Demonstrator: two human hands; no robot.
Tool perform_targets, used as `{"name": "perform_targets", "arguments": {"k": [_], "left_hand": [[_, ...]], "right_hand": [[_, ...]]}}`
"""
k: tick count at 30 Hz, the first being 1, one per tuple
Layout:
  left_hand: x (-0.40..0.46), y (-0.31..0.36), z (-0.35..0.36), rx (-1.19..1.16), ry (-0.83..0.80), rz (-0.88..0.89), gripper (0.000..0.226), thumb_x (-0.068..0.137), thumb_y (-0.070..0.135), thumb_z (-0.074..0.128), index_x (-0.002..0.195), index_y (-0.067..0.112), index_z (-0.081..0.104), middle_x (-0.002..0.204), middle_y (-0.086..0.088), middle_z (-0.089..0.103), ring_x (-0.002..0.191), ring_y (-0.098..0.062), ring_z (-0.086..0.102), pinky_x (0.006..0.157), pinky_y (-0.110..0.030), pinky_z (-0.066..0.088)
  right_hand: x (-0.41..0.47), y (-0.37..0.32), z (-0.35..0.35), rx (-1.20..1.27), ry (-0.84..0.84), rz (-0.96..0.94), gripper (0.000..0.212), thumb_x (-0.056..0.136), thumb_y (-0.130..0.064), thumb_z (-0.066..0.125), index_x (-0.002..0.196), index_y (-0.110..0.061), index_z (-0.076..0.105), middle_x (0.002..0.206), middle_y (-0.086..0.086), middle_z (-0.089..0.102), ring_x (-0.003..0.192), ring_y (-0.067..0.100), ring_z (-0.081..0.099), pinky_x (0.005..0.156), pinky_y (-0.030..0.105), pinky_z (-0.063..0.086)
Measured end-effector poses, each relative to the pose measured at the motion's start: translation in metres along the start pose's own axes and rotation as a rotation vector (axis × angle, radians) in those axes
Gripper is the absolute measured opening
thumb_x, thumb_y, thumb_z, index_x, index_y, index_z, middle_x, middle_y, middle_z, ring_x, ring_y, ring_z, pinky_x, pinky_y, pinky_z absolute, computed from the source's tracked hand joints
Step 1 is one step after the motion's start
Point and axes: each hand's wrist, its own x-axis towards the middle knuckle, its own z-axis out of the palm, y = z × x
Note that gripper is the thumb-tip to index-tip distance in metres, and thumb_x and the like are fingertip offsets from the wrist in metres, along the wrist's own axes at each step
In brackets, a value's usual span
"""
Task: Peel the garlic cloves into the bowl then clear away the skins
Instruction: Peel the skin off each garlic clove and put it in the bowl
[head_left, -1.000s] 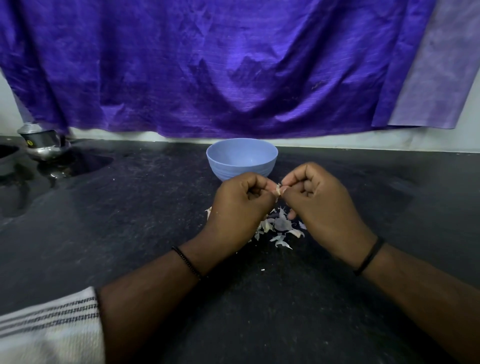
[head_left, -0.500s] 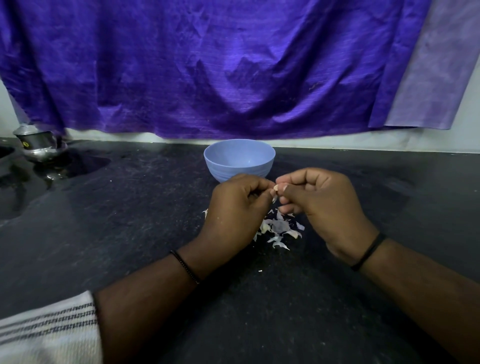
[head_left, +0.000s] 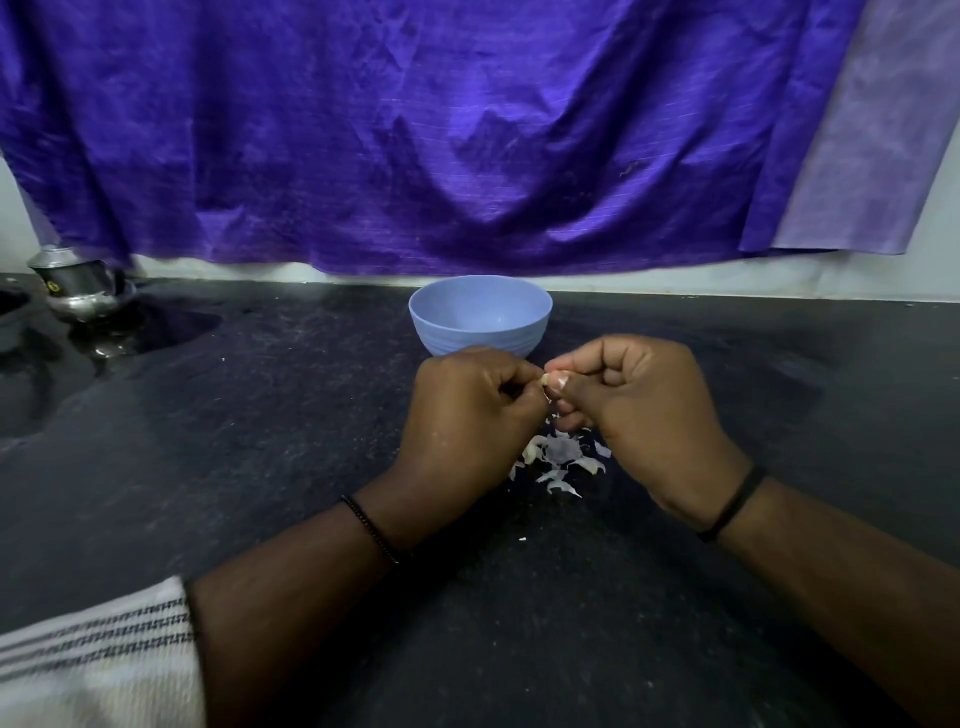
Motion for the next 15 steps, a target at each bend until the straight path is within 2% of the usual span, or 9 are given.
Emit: {"name": "perform_targets", "arguments": {"k": [8, 13, 15], "left_hand": [[-0.0022, 0.0029, -0.0007, -0.059, -0.031, -0.071, 0.012, 0.084, 0.010, 0.072, 0.077, 0.016, 0.080, 0.062, 0.009, 0.070, 0.055, -0.007, 0.065, 0.055, -0.034, 0.054], [-0.0010, 0.0030, -0.0014, -0.055, -0.048, -0.080, 0.010, 0.082, 0.010, 0.073, 0.076, 0.014, 0.079, 0.062, 0.009, 0.070, 0.055, -0.007, 0.065, 0.054, -0.028, 0.053], [-0.0004, 0.0028, -0.0017, -0.097, -0.082, -0.141, 0.010, 0.083, 0.010, 0.073, 0.076, 0.014, 0.079, 0.059, 0.007, 0.069, 0.052, -0.007, 0.065, 0.051, -0.025, 0.054]], "right_hand": [[0.0003, -0.0021, -0.0013, -0.020, -0.040, 0.003, 0.012, 0.087, 0.002, 0.070, 0.082, -0.008, 0.073, 0.066, 0.006, 0.072, 0.055, 0.009, 0.066, 0.054, 0.020, 0.053], [0.0023, -0.0022, -0.0042, -0.057, -0.082, 0.028, 0.011, 0.088, 0.001, 0.070, 0.083, -0.008, 0.073, 0.068, 0.007, 0.072, 0.055, 0.011, 0.065, 0.054, 0.024, 0.056], [0.0035, -0.0026, -0.0061, -0.047, -0.099, 0.047, 0.011, 0.088, 0.002, 0.069, 0.083, -0.007, 0.073, 0.066, 0.007, 0.072, 0.055, 0.011, 0.064, 0.054, 0.024, 0.057]]}}
